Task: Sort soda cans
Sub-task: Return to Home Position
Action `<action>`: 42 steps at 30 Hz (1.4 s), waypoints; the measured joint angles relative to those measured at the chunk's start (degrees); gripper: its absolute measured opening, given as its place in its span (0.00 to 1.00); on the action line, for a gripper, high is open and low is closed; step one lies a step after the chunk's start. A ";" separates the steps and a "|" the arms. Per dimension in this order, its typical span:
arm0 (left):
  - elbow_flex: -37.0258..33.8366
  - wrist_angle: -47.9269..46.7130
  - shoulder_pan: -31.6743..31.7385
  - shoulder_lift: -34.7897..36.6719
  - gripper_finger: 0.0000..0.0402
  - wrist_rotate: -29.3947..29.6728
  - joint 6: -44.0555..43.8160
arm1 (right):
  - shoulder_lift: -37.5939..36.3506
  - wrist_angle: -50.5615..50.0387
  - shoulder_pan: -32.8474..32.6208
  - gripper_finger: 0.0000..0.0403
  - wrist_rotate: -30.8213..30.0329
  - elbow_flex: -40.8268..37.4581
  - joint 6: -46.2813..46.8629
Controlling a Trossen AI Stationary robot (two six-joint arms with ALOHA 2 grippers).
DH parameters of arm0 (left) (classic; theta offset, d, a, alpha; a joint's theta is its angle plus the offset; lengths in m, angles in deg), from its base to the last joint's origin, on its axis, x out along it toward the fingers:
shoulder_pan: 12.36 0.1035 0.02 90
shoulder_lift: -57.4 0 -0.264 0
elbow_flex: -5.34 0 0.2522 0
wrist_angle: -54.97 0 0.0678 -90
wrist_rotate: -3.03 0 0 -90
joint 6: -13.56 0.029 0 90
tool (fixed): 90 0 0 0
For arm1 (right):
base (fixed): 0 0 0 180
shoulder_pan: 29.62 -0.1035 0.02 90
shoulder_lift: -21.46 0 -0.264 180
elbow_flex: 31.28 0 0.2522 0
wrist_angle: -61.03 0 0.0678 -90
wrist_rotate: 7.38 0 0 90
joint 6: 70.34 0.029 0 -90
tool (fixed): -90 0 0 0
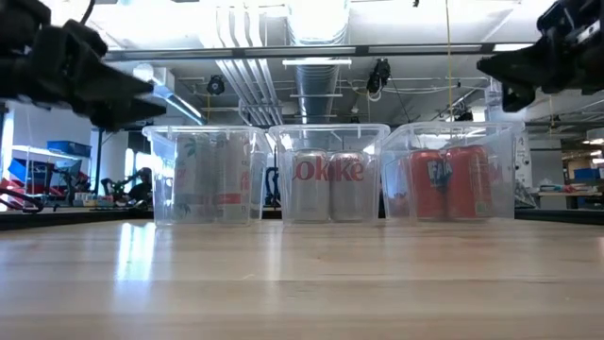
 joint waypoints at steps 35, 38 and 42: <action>-2.25 1.05 0.05 -0.77 0.84 5.65 4.33 | 2.71 -2.18 0.02 0.03 2.48 -1.63 -5.54; -2.23 1.01 0.05 -0.77 0.84 5.65 4.33 | 2.71 -2.18 0.02 0.03 2.48 -1.65 -5.45; -2.23 0.98 0.05 -0.77 0.84 5.65 4.31 | 2.71 -2.16 0.02 0.03 2.47 -1.65 -5.45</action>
